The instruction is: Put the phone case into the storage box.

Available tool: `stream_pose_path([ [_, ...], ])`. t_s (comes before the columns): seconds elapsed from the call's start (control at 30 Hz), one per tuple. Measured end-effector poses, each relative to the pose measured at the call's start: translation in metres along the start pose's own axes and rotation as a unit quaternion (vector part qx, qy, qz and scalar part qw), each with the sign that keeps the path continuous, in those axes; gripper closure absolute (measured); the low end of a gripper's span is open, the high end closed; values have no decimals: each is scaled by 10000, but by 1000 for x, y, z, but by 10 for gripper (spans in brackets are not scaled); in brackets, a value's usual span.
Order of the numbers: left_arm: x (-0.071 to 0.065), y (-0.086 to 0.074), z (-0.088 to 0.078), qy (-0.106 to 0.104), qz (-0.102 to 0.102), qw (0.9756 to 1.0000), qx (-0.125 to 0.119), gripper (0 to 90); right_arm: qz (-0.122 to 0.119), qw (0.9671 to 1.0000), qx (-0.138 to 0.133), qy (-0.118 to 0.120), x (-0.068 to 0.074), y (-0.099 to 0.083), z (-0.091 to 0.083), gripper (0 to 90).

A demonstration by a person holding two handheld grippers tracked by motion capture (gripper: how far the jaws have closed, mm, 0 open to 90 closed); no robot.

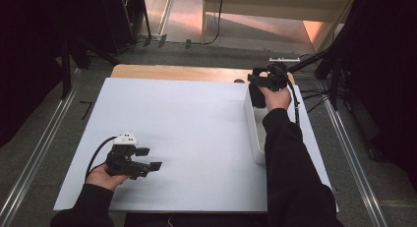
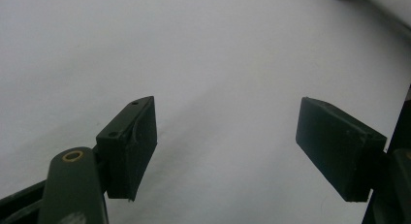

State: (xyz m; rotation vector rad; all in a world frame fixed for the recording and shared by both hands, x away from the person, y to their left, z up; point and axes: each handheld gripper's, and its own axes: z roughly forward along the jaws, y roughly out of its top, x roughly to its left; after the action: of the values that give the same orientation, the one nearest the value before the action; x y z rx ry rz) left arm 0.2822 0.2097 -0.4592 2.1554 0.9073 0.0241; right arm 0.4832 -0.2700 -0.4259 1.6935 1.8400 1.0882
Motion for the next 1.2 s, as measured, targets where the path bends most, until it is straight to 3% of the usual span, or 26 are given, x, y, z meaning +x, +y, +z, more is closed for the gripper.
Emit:
stream_pose_path([
  [0.43, 0, 0, 0, -19, -3, 10000, 4, 226, -69, 9999, 91, -16, 1, 15, -9, 8],
  [1.2, 1, 0, 0, -33, -7, 10000, 17, 226, -259, 9992, 245, 180, 6, 48, -32, 8],
])
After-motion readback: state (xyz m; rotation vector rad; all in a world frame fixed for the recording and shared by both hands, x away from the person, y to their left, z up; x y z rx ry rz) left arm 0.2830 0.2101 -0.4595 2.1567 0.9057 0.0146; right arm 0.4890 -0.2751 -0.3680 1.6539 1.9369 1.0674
